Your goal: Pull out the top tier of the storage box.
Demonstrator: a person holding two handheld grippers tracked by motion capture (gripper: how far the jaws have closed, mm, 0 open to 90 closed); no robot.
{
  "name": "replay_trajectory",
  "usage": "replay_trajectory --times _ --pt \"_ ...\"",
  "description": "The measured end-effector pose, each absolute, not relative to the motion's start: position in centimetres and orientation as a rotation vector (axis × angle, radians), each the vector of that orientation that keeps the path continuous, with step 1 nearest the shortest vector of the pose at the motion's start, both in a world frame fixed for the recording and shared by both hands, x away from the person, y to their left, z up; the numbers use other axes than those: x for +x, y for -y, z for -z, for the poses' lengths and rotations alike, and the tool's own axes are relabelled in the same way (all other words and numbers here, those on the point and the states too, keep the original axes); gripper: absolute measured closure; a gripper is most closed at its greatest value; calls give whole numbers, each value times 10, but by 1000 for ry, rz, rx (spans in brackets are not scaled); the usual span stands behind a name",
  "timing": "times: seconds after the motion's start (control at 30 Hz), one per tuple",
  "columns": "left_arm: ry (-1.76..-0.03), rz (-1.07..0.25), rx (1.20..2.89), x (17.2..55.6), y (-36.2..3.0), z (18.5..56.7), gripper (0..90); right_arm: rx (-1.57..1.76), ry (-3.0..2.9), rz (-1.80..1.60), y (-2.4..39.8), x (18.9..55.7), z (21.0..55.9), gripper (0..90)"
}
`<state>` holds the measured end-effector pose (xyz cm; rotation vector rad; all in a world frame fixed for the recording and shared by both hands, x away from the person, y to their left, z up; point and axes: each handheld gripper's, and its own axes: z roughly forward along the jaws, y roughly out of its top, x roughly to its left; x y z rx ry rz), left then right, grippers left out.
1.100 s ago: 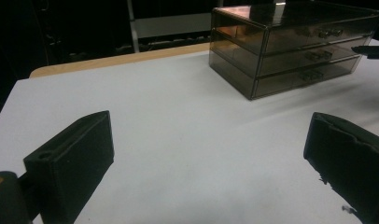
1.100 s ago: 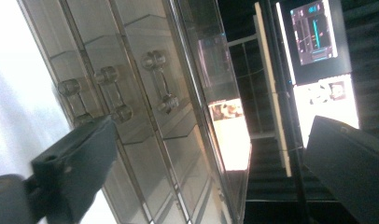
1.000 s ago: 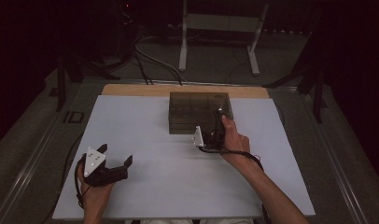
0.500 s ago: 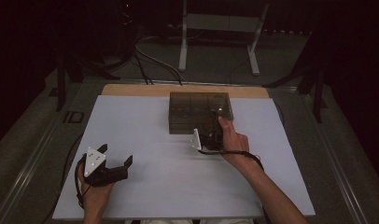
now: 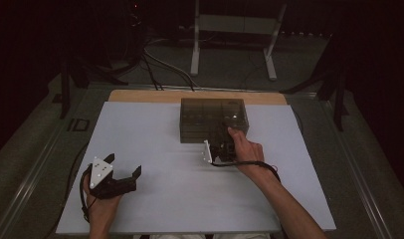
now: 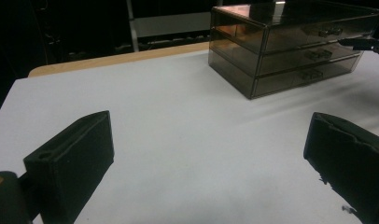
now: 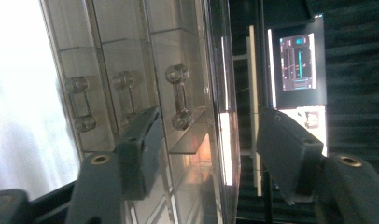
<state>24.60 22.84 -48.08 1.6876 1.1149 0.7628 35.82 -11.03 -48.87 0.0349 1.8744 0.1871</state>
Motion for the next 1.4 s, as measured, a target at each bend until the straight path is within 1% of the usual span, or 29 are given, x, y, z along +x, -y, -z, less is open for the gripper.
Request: replay_trajectory --times 0.13,0.3,0.43,0.6,0.73,1.0,1.2,1.4 --pt "-1114 -762 1688 246 -228 481 32 16 -1864 -178 109 357 491 459" --pt "-1114 -763 1689 246 -228 481 32 -5 -1845 -153 108 357 496 489" --pt "-1114 -763 1689 246 -228 481 32 -7 -1843 -141 109 358 496 532" --pt "-1114 -764 1689 246 -228 481 32 0 -1836 -136 110 360 497 559" --pt "-1114 -763 1689 246 -228 481 33 2 -1834 -131 111 360 499 601" --pt "-1114 -763 1688 246 -229 481 32 -12 -1812 -129 111 360 501 621" --pt "-1114 -763 1687 246 -229 481 32 -23 -1809 -129 111 359 504 665" --pt "-1113 -763 1688 246 -228 481 33 -48 -1801 -116 111 358 504 665"
